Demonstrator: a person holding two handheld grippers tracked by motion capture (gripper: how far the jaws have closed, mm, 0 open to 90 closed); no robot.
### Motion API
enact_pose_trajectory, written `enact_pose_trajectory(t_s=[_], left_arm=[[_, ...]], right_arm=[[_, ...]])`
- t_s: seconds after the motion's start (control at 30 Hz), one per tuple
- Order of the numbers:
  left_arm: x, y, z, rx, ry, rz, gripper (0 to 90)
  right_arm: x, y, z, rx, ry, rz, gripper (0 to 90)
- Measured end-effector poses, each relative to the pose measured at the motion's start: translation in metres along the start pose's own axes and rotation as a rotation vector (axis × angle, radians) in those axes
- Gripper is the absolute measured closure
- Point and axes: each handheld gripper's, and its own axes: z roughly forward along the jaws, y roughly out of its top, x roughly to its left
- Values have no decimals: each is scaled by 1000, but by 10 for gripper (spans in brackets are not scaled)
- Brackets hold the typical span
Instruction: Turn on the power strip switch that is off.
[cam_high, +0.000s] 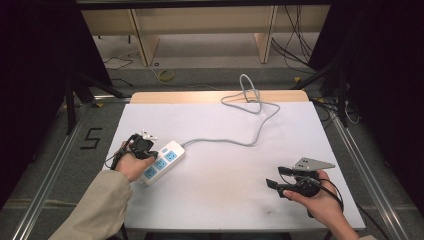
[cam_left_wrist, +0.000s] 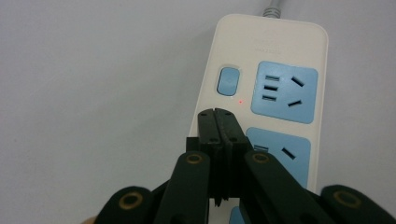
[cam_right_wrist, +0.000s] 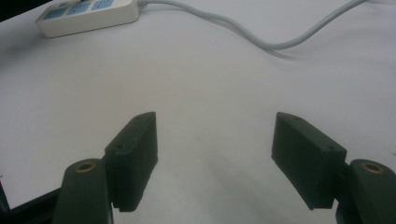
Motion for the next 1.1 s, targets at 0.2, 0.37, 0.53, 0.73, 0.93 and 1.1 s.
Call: enact_pose_trajectory(t_s=[0.2,0.37,0.53,0.73,0.93,1.1], left_arm=[[-2,3,1,18,9,16,899],[-2,4,1,32,12,13,900],[-3,5,1,41,16,8,900],[-3,6,2,48,19,11,900],[-4,8,2,61,24,17,900],[-6,9,2,72,38,31,900]], right_arm=[[0,0,0,0,0,0,318],[0,0,0,-1,0,0,318],[0,0,0,0,1,-1,318],[0,0,0,-1,2,-1,318],[1,0,0,-1,2,-3,318],[1,0,0,-2,2,-3,318]])
